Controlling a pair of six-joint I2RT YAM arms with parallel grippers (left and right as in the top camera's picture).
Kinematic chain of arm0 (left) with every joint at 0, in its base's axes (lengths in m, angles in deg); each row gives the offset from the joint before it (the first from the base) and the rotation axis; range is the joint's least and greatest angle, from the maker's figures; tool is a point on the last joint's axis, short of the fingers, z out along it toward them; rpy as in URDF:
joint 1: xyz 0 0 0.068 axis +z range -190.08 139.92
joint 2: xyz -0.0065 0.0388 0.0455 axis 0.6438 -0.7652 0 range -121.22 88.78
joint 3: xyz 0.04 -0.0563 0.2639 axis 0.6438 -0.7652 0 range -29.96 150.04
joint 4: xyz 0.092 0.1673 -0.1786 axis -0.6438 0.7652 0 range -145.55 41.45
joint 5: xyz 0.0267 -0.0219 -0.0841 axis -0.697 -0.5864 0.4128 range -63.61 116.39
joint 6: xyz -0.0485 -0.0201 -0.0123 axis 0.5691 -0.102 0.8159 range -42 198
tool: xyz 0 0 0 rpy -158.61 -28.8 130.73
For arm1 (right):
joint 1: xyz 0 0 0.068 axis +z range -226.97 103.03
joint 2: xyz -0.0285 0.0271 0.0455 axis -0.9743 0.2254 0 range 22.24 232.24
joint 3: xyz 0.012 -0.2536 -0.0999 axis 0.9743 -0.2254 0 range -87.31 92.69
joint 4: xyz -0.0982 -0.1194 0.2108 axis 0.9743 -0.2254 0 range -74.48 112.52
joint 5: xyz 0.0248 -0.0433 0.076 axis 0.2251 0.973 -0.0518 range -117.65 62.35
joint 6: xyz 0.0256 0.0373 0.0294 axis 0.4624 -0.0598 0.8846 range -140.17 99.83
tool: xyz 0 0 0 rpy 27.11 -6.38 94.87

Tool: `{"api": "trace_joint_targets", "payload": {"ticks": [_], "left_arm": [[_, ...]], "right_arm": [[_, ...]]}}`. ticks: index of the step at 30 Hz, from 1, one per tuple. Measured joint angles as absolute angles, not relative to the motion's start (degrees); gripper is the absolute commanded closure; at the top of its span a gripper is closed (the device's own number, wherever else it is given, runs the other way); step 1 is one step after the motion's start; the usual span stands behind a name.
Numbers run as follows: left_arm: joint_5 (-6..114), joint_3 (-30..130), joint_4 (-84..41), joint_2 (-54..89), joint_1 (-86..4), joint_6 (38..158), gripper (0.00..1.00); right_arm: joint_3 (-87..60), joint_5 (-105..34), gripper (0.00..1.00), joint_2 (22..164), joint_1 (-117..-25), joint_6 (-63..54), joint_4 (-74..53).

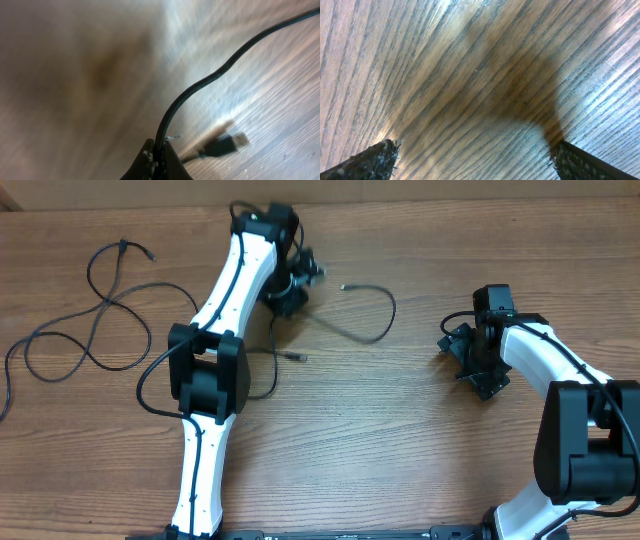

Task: Untangle cables
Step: 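Swing left gripper far left carrying the cable to the left edge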

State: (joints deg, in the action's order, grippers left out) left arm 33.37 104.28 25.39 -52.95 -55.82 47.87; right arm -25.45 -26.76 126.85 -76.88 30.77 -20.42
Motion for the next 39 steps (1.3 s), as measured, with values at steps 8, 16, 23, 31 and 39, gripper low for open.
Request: {"api": "trace_joint_targets", "payload": {"ticks": [8, 16, 23, 31, 39], "left_arm": [[31.4, 126.5, 21.9, -52.9, -55.2, 62.7, 0.96], [14.5, 137.5, 15.3, -52.9, -52.2, 77.1, 0.96], [-2.6, 138.4, 18.4, -53.0, -47.8, 91.8, 0.96], [-8.9, 138.4, 22.5, -53.0, -40.7, 106.2, 0.96], [-8.2, 138.5, 34.8, -53.0, -31.3, 123.1, 0.96]], "right_arm": [[-25.4, -26.8, 0.0, 126.9, -76.9, 30.8, -20.4], [-25.4, -26.8, 0.0, 126.8, -76.9, 30.8, -20.4], [-25.4, -26.8, 0.0, 126.9, -76.9, 30.8, -20.4], [-25.4, -26.8, 0.0, 126.9, -76.9, 30.8, -20.4], [-25.4, -26.8, 0.0, 126.9, -76.9, 30.8, -20.4]]}}
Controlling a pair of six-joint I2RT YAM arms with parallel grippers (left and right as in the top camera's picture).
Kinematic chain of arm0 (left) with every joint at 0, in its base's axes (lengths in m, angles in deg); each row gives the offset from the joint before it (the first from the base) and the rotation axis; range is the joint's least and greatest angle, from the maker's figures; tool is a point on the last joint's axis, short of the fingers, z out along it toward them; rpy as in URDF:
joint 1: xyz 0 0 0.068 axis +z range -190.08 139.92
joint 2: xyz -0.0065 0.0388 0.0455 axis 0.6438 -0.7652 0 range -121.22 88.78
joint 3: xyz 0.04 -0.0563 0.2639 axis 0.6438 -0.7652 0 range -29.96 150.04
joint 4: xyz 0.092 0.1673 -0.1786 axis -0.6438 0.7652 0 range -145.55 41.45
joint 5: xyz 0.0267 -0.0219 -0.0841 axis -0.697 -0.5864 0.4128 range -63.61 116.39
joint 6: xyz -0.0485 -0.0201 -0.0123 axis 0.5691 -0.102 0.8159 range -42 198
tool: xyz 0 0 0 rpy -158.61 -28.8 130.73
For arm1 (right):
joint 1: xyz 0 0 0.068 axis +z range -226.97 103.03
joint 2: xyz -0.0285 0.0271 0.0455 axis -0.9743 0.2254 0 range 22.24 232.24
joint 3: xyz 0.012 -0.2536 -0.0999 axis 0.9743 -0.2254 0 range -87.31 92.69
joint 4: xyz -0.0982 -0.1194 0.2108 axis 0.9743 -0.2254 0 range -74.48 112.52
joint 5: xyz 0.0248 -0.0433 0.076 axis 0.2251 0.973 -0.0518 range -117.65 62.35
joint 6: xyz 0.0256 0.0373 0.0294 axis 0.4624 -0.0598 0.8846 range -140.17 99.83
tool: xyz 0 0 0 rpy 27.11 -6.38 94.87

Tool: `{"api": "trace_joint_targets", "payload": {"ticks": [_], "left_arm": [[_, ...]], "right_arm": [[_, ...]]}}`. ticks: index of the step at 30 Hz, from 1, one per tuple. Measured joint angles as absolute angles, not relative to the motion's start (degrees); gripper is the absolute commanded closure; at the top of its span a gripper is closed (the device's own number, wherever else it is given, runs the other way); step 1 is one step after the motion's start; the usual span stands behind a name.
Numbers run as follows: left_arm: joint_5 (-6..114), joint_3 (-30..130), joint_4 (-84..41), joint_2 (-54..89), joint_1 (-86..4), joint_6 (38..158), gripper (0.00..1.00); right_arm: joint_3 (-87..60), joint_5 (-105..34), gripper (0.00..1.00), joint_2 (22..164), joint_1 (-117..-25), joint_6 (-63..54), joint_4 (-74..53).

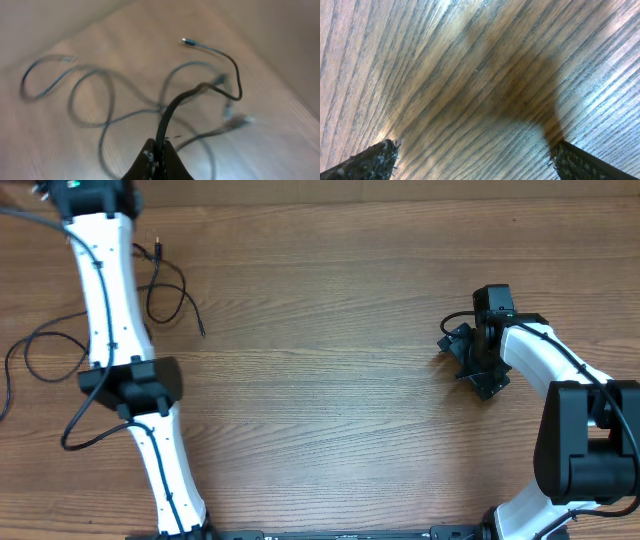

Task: Untangle cables

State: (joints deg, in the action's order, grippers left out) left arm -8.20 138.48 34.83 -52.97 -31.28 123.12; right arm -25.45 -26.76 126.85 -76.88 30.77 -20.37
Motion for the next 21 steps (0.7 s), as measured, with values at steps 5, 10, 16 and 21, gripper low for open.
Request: {"api": "trace_joint_targets", "payload": {"ticks": [5, 10, 16, 21], "left_arm": [[-7.0, 138.5, 41.0, -53.0, -28.0, 131.4, 0.96], [-6.3, 138.3, 41.1, -53.0, -26.4, 134.5, 0.96], [-6.2, 134.9, 41.1, -53.0, -25.8, 134.8, 0.96], [-6.2, 129.0, 41.1, -53.0, -25.8, 134.9, 0.96]], "right_arm": [[-25.4, -26.8, 0.0, 126.8, -76.9, 30.8, -20.4], [-25.4, -26.8, 0.0, 126.9, -76.9, 30.8, -20.4], [-25.4, -26.8, 0.0, 126.9, -76.9, 30.8, -20.4], [-25.4, -26.8, 0.0, 126.8, -76.9, 30.8, -20.4]]}}
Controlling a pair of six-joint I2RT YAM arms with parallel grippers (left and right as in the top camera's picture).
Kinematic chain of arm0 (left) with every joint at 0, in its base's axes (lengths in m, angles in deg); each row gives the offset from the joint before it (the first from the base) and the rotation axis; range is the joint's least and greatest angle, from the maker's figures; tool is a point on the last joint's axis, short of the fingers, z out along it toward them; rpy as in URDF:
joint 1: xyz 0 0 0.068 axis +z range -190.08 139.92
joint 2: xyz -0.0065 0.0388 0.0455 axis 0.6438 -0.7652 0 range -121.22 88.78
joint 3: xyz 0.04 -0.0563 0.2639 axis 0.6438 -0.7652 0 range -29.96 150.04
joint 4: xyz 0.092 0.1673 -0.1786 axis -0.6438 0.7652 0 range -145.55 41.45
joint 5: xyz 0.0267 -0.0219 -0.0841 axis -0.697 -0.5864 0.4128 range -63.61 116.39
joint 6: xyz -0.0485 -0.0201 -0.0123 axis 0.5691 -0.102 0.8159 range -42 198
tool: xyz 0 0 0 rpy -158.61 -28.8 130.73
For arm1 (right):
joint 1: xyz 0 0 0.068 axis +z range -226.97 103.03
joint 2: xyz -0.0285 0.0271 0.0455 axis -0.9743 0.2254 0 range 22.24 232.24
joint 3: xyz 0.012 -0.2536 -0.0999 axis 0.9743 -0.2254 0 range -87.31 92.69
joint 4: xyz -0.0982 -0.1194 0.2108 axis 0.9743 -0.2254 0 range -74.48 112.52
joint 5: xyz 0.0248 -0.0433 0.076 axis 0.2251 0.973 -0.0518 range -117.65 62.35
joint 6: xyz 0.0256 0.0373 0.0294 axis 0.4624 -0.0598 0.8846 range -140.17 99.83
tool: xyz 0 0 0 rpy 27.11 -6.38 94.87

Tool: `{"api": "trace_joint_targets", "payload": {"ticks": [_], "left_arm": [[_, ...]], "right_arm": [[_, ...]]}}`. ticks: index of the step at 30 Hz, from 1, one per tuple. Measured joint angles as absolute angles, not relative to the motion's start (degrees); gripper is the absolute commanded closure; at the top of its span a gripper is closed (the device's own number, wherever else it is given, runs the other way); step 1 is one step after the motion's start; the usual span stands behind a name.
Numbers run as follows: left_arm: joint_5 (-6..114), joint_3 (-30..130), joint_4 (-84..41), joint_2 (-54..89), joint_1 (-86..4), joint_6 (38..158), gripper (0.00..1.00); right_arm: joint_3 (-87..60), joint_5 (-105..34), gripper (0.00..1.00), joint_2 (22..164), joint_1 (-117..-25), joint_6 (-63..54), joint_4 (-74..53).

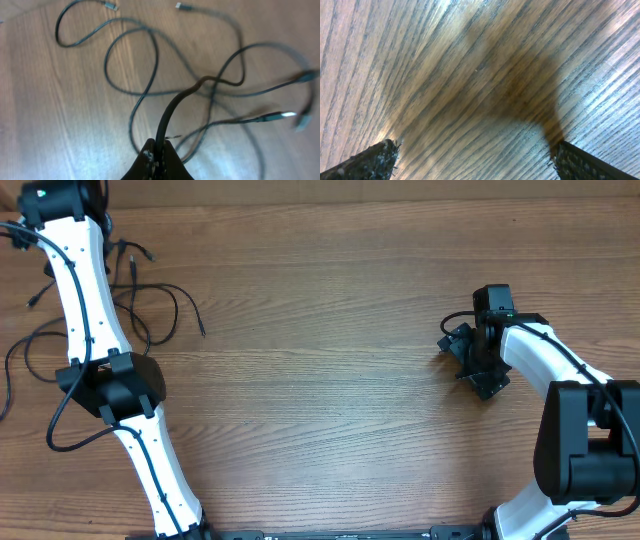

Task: Untangle cables

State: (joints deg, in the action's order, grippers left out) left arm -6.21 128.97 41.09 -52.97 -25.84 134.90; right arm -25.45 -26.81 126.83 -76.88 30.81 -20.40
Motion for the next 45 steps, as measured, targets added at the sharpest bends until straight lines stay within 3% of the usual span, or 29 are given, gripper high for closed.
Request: {"api": "trace_joint_targets", "payload": {"ticks": [11, 18, 31, 32, 33, 34, 45], "left_arm": [[-8.0, 117.1, 41.1, -53.0, -25.8, 136.4, 0.94], [-7.9, 113.8, 40.1, -53.0, -25.8, 136.6, 0.87], [-0.4, 113.5, 40.0, -53.0, -25.8, 136.0, 0.35], [-0.1, 113.5, 40.0, -53.0, -25.8, 136.0, 0.27], [0.1, 113.5, 40.1, -53.0, -25.8, 135.9, 0.1], [0.4, 113.5, 40.0, -53.0, -25.8, 135.9, 0.0], [5.1, 113.4, 40.0, -53.0, -25.8, 136.1, 0.0]], "right_arm": [[-25.4, -26.8, 0.0, 126.8, -76.9, 30.8, -20.4], [-25.4, -26.8, 0.0, 126.9, -76.9, 30.8, -20.4], [-25.4, -26.8, 0.0, 126.9, -76.9, 30.8, -20.4], [-25.4, -26.8, 0.0, 126.9, -76.9, 30.8, -20.4], [-25.4, -26.8, 0.0, 126.8, -76.9, 30.8, -20.4], [-25.4, -26.8, 0.0, 126.8, -76.9, 30.8, -20.4], [-25.4, -26.8, 0.0, 126.9, -76.9, 30.8, -20.4]]}}
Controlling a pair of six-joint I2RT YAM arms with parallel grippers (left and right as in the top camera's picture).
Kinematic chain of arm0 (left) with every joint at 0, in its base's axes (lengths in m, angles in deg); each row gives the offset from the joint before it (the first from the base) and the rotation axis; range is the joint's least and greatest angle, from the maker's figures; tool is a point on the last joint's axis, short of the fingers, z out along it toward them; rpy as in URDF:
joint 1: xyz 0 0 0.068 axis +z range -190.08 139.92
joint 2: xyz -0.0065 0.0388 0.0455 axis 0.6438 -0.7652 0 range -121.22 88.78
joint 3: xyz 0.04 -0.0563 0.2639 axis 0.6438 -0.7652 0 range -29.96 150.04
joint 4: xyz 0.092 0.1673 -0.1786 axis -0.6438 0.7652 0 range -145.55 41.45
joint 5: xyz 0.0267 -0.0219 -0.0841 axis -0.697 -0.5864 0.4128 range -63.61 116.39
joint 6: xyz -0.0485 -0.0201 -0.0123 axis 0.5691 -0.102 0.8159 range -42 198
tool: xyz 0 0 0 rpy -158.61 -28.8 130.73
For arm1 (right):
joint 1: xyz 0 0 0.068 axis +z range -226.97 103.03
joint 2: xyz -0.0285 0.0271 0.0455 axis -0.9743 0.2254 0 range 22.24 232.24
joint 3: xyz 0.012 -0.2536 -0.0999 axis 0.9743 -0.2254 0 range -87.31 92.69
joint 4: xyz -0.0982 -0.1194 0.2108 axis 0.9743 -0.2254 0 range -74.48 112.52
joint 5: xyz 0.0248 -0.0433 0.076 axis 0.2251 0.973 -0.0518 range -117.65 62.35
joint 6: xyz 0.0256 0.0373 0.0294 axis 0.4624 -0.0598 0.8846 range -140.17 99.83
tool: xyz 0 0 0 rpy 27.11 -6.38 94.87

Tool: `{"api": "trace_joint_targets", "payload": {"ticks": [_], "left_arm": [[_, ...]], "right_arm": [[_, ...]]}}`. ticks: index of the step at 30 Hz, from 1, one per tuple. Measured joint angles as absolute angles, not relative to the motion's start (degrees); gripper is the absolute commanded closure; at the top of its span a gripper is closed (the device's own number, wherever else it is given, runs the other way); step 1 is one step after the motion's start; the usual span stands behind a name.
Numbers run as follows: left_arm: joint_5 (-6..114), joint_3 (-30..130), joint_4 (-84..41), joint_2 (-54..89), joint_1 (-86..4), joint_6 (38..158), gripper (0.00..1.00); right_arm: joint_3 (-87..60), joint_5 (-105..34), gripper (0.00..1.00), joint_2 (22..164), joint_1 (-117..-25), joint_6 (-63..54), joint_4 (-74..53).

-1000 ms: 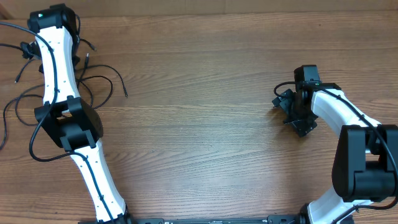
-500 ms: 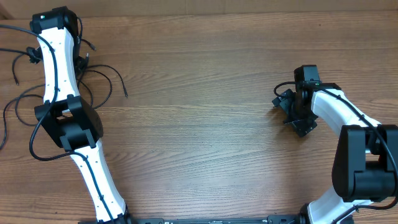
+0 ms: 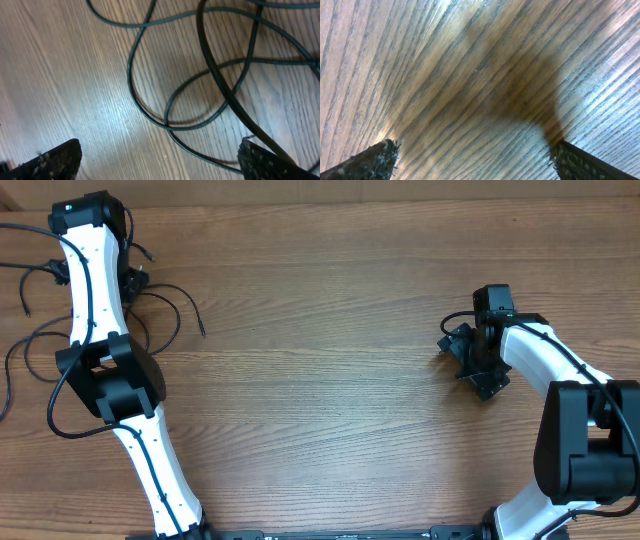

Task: Untangle cables

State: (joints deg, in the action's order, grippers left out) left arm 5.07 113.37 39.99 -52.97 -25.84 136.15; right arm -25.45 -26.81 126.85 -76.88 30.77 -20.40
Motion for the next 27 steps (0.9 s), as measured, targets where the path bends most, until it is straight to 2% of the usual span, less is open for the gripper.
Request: {"api": "trace_joint_targets", "payload": {"ticks": [27], "left_arm": [[7.8, 113.3, 32.5, -53.0, -25.8, 136.1, 0.01]], "right_arm": [[-25.4, -27.1, 0.0, 126.9, -76.9, 30.8, -20.4]]}}
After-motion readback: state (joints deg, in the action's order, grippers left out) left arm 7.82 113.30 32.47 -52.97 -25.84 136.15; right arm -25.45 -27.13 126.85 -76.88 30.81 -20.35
